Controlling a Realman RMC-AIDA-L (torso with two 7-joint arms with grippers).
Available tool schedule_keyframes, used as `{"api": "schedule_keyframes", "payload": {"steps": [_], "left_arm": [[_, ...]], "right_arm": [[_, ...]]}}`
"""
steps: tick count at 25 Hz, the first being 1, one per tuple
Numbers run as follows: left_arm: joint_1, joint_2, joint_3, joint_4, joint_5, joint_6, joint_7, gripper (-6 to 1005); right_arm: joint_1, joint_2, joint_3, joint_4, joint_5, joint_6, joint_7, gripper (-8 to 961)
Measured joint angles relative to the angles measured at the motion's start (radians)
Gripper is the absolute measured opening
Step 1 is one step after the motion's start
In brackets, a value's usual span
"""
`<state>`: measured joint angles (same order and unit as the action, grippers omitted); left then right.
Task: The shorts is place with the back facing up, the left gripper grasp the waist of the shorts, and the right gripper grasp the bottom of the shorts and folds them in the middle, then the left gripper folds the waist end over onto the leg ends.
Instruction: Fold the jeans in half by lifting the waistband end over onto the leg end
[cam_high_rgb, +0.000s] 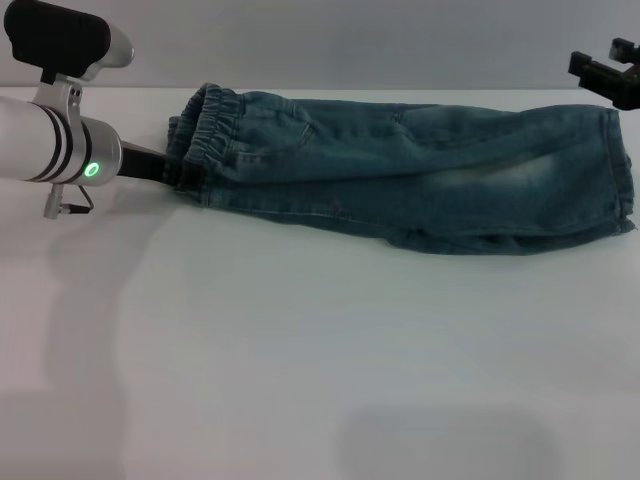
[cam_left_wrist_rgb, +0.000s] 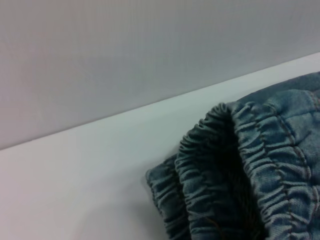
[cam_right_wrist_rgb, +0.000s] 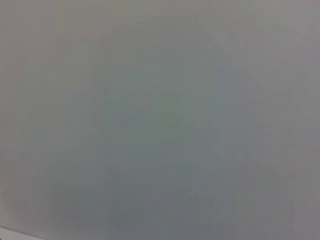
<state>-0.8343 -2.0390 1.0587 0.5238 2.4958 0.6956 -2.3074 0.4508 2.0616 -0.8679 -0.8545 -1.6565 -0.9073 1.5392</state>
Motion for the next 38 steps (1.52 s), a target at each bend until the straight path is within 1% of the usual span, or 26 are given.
{"api": "schedule_keyframes", "payload": {"steps": [2,6,13,20,38], "left_arm": [[0.002,-0.002,0.006,0.005,0.005,0.001,0.006,618],[-0.001,-0.006,0.006,0.006,0.023,-0.006,0.006,575],[-0.003,-0.008,0.006,0.007,0.027,-0.006,0.008,504],[0.009,-0.013,0.003,0.031,0.028,-0.007,0.004,466],[0.011,-0.013,0.006,0.044,0.028,-0.007,0.008,318]], "right_arm": [[-0.001,0.0,0.007,0.0,0.0,-0.001,0.0,602],[-0.005,0.001,0.009,0.0,0.0,-0.004,0.002,602],[-0.014,0.002,0.009,0.0,0.0,-0.005,0.002,602],[-0.015,0.003,0.009,0.006,0.0,-0.005,-0.001,603],[-0.015,0.003,0.009,0.009,0.0,0.002,-0.003,602]]}}
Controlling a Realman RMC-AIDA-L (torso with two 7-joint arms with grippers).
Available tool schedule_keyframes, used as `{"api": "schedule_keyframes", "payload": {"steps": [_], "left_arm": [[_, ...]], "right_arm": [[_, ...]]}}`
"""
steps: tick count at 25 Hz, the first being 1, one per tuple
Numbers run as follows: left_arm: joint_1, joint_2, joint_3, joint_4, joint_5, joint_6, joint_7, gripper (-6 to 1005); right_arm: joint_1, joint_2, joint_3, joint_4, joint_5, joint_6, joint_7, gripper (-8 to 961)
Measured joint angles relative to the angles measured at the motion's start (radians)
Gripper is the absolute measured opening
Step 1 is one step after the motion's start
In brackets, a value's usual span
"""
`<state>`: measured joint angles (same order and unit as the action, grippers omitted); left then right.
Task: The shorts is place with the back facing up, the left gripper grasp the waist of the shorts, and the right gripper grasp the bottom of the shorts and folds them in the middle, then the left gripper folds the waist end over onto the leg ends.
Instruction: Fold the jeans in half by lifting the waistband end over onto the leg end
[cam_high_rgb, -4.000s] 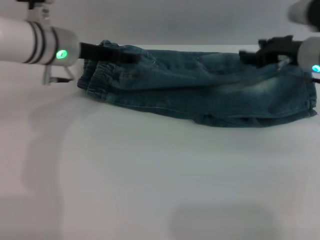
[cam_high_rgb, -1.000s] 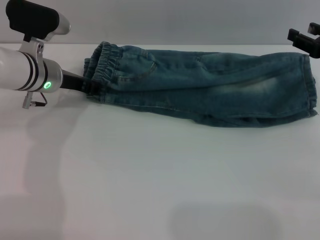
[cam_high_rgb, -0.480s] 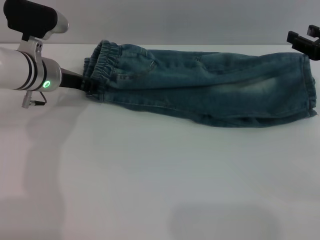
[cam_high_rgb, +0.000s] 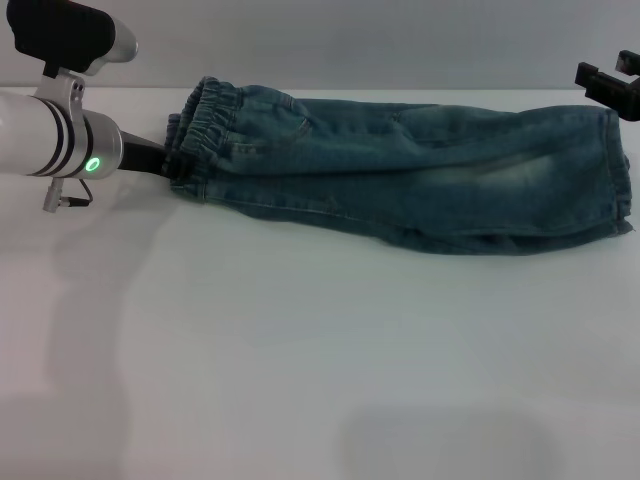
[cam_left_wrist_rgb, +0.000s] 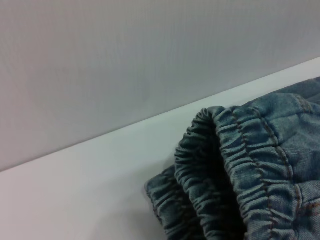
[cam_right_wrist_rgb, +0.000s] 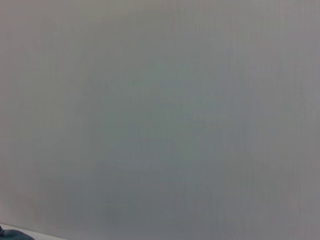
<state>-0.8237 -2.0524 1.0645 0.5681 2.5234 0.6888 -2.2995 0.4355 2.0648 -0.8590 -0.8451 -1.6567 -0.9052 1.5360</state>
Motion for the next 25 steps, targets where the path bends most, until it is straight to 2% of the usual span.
{"api": "schedule_keyframes", "payload": {"steps": [25], "left_arm": [[0.0,0.0,0.002,-0.002,0.001,-0.001,0.003,130]], "right_arm": [[0.002,0.0,0.0,0.0,0.0,0.003,-0.002,603]]}}
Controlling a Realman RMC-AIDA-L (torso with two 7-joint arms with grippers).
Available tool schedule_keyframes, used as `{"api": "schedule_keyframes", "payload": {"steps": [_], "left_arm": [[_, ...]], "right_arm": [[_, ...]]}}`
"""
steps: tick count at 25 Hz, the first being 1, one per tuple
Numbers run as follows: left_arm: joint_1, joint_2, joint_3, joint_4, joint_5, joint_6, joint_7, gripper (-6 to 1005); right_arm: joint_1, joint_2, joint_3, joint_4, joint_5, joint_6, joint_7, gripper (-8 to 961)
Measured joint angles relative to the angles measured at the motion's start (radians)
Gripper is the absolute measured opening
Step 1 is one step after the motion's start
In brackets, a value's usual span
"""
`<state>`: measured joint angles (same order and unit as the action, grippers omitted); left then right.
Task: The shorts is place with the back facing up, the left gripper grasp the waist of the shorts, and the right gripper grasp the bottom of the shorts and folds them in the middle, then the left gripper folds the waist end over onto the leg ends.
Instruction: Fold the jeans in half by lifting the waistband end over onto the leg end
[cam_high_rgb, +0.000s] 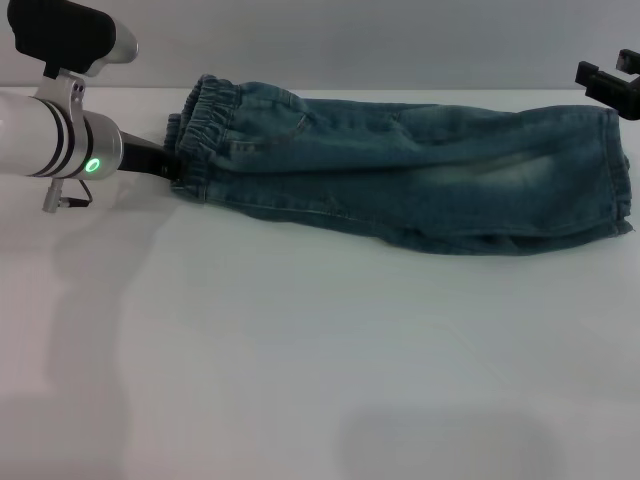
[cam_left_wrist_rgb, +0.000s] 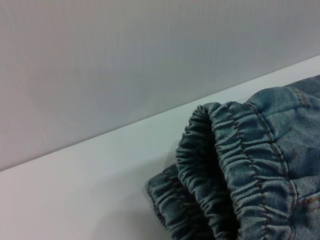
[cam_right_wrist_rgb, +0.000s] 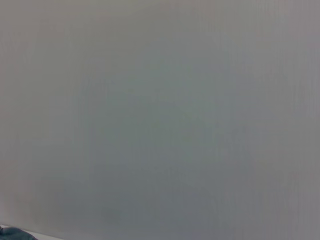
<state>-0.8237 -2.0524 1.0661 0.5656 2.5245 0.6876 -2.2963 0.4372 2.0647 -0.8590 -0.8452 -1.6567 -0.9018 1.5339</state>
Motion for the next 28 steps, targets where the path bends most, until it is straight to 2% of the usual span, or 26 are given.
{"api": "schedule_keyframes", "payload": {"steps": [4,20,21,24,26,28], "left_arm": [[0.0,0.0,0.0,-0.001,0.0,0.0,0.0,98],[0.0,-0.003,0.0,0.009,0.001,0.001,-0.005,92],[0.009,-0.004,0.0,0.069,0.0,0.022,-0.008,92],[0.022,-0.005,0.0,0.141,-0.004,0.064,-0.009,92],[0.022,-0.005,0.0,0.141,-0.004,0.064,-0.009,92],[0.023,-0.007,0.0,0.222,-0.008,0.124,-0.009,92]], "right_arm": [[0.0,0.0,0.0,0.001,0.0,0.0,0.0,603],[0.008,0.0,0.0,0.03,0.0,0.016,-0.014,602],[0.011,0.0,0.0,0.038,0.0,0.021,-0.019,602],[0.023,0.0,0.0,0.064,0.0,0.031,-0.037,602],[0.03,0.0,0.0,0.077,0.0,0.038,-0.047,602],[0.036,0.0,-0.001,0.088,0.0,0.05,-0.054,602]]}}
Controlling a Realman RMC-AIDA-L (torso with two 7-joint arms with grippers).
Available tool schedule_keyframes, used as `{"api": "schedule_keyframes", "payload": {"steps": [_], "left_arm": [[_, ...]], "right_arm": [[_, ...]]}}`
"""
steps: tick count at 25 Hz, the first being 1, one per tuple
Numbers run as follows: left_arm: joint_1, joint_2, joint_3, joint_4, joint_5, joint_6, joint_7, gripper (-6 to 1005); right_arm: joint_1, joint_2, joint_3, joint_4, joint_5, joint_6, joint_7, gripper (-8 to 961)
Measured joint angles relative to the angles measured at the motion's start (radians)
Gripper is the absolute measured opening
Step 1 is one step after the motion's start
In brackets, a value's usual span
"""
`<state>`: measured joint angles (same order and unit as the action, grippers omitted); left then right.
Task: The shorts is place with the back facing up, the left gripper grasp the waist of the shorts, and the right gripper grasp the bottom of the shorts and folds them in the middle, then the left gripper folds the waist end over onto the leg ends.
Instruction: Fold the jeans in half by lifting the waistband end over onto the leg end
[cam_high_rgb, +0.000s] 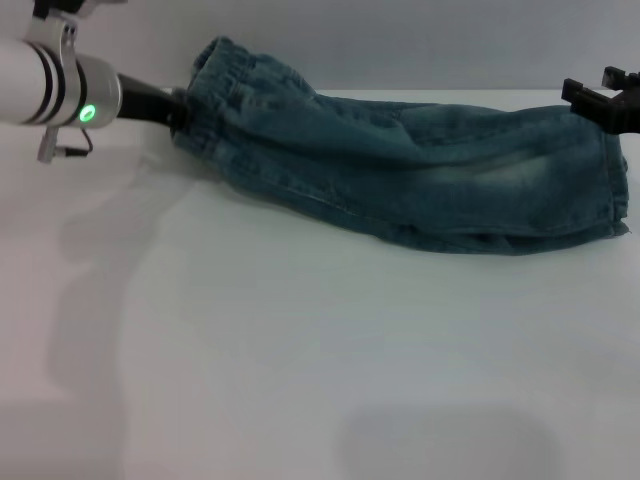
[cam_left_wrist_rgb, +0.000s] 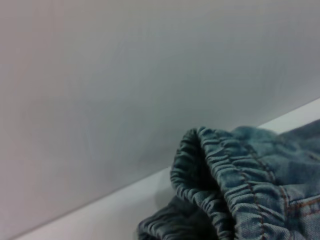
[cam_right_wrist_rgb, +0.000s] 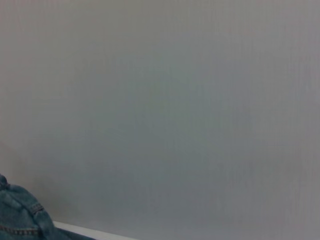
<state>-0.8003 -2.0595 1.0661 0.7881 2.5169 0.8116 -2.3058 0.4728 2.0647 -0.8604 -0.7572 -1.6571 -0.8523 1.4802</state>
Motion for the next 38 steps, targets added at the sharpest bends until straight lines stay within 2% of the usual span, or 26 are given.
{"api": "schedule_keyframes", "payload": {"steps": [6,10,14,22,24,27,30,34,38], "left_arm": [[0.001,-0.003,0.044,0.106,-0.033,0.072,-0.001,91],[0.028,-0.004,0.134,0.264,-0.117,0.131,-0.003,89],[0.04,-0.004,0.158,0.354,-0.156,0.162,-0.008,88],[0.045,-0.004,0.19,0.472,-0.177,0.197,-0.026,89],[0.047,-0.003,0.219,0.536,-0.178,0.217,-0.05,89],[0.048,-0.003,0.223,0.549,-0.178,0.222,-0.055,89],[0.053,-0.004,0.249,0.618,-0.178,0.248,-0.073,89],[0.053,-0.004,0.253,0.627,-0.178,0.251,-0.077,88],[0.053,-0.003,0.258,0.66,-0.178,0.265,-0.083,87]], "right_arm": [[0.038,0.001,-0.004,0.039,-0.001,0.059,-0.013,602],[0.081,0.001,-0.009,0.083,-0.009,0.113,-0.018,602],[0.119,0.001,-0.022,0.118,-0.013,0.133,-0.025,603],[0.183,0.004,-0.174,0.178,-0.016,0.231,-0.026,603],[0.196,0.007,-0.211,0.188,-0.016,0.254,-0.025,603],[0.211,0.009,-0.247,0.19,-0.008,0.273,-0.021,603],[0.232,0.01,-0.264,0.204,-0.006,0.277,-0.019,603],[0.262,0.01,-0.293,0.235,-0.005,0.274,-0.008,602],[0.282,0.011,-0.388,0.242,-0.005,0.27,0.05,602]]}}
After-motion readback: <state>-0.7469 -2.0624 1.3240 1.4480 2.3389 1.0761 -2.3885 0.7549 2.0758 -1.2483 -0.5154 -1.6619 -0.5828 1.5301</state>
